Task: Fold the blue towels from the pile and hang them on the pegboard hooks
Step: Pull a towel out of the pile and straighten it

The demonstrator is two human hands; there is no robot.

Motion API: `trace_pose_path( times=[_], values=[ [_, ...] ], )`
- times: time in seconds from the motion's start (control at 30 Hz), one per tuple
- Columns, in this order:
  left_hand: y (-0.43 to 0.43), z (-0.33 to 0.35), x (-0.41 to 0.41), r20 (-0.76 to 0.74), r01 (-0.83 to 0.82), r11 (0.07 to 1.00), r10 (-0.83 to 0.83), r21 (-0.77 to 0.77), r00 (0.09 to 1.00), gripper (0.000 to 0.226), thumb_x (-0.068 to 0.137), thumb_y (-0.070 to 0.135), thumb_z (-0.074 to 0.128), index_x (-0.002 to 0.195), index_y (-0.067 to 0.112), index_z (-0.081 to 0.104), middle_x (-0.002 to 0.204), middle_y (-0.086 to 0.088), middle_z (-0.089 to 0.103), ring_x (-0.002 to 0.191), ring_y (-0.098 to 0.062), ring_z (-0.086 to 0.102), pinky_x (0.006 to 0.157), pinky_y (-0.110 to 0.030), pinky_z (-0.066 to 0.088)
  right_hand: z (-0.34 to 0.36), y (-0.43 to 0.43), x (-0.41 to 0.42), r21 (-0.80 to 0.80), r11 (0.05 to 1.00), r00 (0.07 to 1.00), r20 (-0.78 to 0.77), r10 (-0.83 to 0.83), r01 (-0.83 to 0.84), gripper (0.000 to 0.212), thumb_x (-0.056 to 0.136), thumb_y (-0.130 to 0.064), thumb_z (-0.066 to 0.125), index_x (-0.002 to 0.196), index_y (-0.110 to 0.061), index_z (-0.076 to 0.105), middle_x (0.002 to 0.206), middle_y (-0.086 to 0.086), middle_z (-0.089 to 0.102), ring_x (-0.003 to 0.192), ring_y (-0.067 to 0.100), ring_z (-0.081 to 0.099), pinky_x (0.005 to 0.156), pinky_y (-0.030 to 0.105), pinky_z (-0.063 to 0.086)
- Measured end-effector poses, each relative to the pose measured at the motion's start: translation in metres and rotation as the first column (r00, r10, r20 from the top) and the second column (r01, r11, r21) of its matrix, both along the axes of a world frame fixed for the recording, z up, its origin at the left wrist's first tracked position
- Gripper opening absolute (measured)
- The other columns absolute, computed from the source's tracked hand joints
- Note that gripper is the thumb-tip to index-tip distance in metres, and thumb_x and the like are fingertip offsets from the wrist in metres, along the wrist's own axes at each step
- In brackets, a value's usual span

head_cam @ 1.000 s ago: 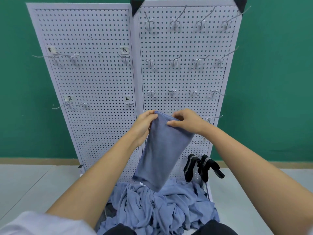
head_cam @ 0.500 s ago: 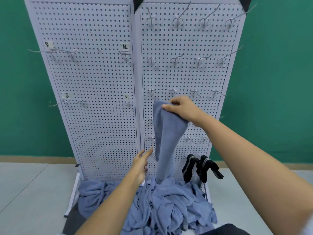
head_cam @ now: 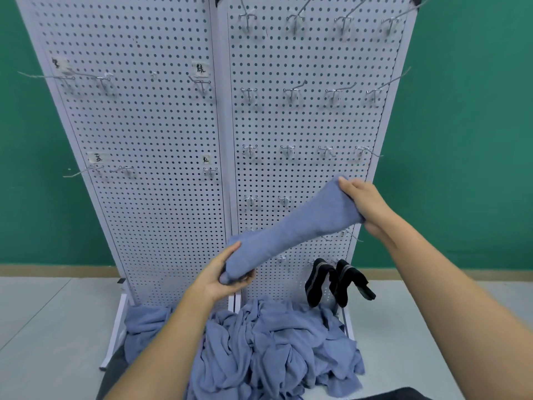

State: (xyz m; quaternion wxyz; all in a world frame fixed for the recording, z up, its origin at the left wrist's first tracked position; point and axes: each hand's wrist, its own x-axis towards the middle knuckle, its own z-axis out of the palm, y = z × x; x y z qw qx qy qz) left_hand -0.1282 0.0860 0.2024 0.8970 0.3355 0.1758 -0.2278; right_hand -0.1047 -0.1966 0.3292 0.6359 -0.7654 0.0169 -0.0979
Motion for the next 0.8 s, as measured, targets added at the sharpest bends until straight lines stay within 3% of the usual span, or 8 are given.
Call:
trace_pose_path(
  times=[0.07, 0.17, 0.27, 0.37, 0.5, 0.6, 0.7, 0.8],
  values=[
    [0.012, 0.000, 0.003, 0.047, -0.012, 0.987, 0.005, 0.158, 0.999, 0.017, 0.088, 0.022, 0.064, 0.099, 0.008, 0.065, 0.077, -0.010, 0.073, 0.080, -0.023, 0.062, 0.070, -0.036, 0.056, -0.028, -0.009, 0.002, 0.067, 0.998, 0.994, -0.108, -0.002, 0.009, 0.033, 0.097, -0.033, 0.053, 0.101, -0.001, 0.061, 0.101, 0.011, 0.067, 0.092, 0.023, 0.066, 0.078, 0.032, 0.054],
    [0.026, -0.010, 0.005, 0.086, -0.039, 0.959, 0.016, 0.280, 0.996, 0.020, 0.089, 0.020, 0.063, 0.105, 0.007, 0.065, 0.083, -0.009, 0.074, 0.084, -0.021, 0.065, 0.055, -0.030, 0.058, -0.064, -0.012, -0.004, 0.230, 0.973, 0.962, -0.270, 0.034, 0.030, 0.024, 0.096, -0.027, 0.057, 0.101, -0.005, 0.064, 0.096, 0.010, 0.068, 0.083, 0.019, 0.065, 0.071, 0.030, 0.055],
    [0.039, -0.023, 0.006, 0.076, 0.005, 0.938, -0.034, 0.348, 0.997, 0.033, 0.084, 0.021, 0.067, 0.113, 0.006, 0.064, 0.095, -0.011, 0.073, 0.084, -0.022, 0.068, 0.057, -0.031, 0.058, -0.092, -0.014, -0.006, 0.341, 0.940, 0.918, -0.373, 0.137, -0.002, 0.025, 0.095, -0.020, 0.058, 0.109, 0.000, 0.061, 0.096, 0.012, 0.068, 0.084, 0.020, 0.065, 0.065, 0.028, 0.058],
    [0.045, -0.031, 0.006, 0.116, 0.006, 0.913, -0.058, 0.407, 0.992, 0.024, 0.088, 0.017, 0.063, 0.109, 0.005, 0.065, 0.090, -0.011, 0.073, 0.073, -0.021, 0.070, 0.059, -0.032, 0.059, -0.111, -0.017, -0.009, 0.394, 0.915, 0.847, -0.452, 0.279, -0.091, 0.026, 0.093, -0.011, 0.058, 0.111, 0.008, 0.058, 0.099, 0.016, 0.069, 0.085, 0.022, 0.069, 0.066, 0.027, 0.059],
    [0.043, -0.039, 0.007, 0.233, -0.074, 0.812, -0.078, 0.579, 0.969, 0.016, 0.092, 0.017, 0.061, 0.104, 0.008, 0.064, 0.089, -0.009, 0.074, 0.081, -0.023, 0.070, 0.067, -0.035, 0.057, -0.134, -0.017, -0.013, 0.386, 0.908, 0.779, -0.515, 0.357, -0.160, 0.013, 0.091, -0.006, 0.059, 0.096, 0.005, 0.064, 0.088, 0.012, 0.073, 0.076, 0.017, 0.072, 0.064, 0.024, 0.059],
    [0.046, -0.042, 0.009, 0.277, -0.110, 0.736, -0.109, 0.668, 0.955, 0.011, 0.094, 0.022, 0.057, 0.100, 0.014, 0.063, 0.095, -0.005, 0.071, 0.087, -0.021, 0.067, 0.068, -0.033, 0.054, -0.150, -0.022, -0.012, 0.347, 0.920, 0.797, -0.496, 0.345, -0.182, 0.017, 0.091, -0.012, 0.061, 0.101, 0.001, 0.065, 0.093, 0.011, 0.074, 0.079, 0.017, 0.072, 0.063, 0.025, 0.058],
    [0.057, -0.044, 0.009, 0.315, -0.097, 0.691, -0.196, 0.716, 0.929, 0.016, 0.096, 0.025, 0.053, 0.107, 0.017, 0.062, 0.105, -0.003, 0.070, 0.097, -0.020, 0.066, 0.078, -0.034, 0.053, -0.156, -0.030, -0.012, 0.188, 0.948, 0.814, -0.486, 0.317, -0.257, 0.024, 0.089, -0.021, 0.063, 0.106, -0.005, 0.067, 0.100, 0.010, 0.073, 0.084, 0.022, 0.069, 0.066, 0.028, 0.058],
    [0.066, -0.048, 0.010, 0.289, -0.044, 0.609, -0.309, 0.792, 0.906, 0.022, 0.095, 0.028, 0.054, 0.113, 0.017, 0.061, 0.111, -0.004, 0.070, 0.102, -0.022, 0.067, 0.088, -0.041, 0.053, -0.158, -0.033, -0.010, 0.135, 0.953, 0.844, -0.443, 0.303, -0.271, 0.026, 0.090, -0.021, 0.063, 0.109, -0.003, 0.067, 0.082, 0.006, 0.069, 0.063, 0.015, 0.058, 0.052, 0.020, 0.051]
  ],
)
